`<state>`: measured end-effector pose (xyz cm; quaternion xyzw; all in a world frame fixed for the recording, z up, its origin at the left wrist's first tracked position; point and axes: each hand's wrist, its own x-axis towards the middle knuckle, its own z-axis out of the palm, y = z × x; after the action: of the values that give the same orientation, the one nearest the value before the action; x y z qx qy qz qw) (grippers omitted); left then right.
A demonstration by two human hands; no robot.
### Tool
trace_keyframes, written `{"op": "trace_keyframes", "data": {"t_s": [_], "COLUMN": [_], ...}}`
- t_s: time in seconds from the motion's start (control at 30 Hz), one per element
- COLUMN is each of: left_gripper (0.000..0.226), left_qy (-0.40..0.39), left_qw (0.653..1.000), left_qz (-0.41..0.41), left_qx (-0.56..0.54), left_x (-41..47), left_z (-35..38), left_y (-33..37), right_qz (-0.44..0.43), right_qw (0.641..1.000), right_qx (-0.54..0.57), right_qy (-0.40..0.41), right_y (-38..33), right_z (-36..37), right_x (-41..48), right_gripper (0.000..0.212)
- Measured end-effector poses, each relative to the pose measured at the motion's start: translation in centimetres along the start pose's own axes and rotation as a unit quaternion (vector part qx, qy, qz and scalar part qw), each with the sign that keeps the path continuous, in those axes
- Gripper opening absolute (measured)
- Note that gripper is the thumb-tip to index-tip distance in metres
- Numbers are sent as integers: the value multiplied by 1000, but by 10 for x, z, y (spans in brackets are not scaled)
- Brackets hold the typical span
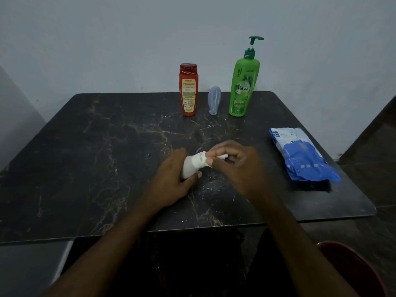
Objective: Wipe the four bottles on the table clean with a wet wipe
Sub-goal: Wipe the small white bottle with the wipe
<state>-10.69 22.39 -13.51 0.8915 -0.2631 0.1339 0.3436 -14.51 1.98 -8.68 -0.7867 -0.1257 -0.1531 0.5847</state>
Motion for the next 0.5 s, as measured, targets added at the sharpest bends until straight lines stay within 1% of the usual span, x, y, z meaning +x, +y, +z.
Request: {"op": "trace_keyframes", "data": {"t_s": [0.1,0.13,0.27,0.4,0.5], "left_gripper": [33,33,32,31,29], "left_qy": [-3,-3,-1,-8,-20], "left_qw": [1000,1000,1000,1000,999], "left_qz": [6,7,8,13,23], "left_qx": [3,1,-7,-17,-12], "left_x": [0,0,0,2,1], "left_z": [0,0,1,0,-1], "left_y": [-1,-2,-2,-1,1], "right_qz": [11,6,-30,-70,-85], "right_qw": [1000,999,994,988,983], "right_qx": [-26,-37,-102,-139,-163], "right_qy": [10,15,32,-4,-9], "right_y": [2,3,15,4,-1], "right_z": [4,5,7,5,3], "right_x": [2,3,-1,-5,7], "right_gripper": [23,24,17,11,10]}}
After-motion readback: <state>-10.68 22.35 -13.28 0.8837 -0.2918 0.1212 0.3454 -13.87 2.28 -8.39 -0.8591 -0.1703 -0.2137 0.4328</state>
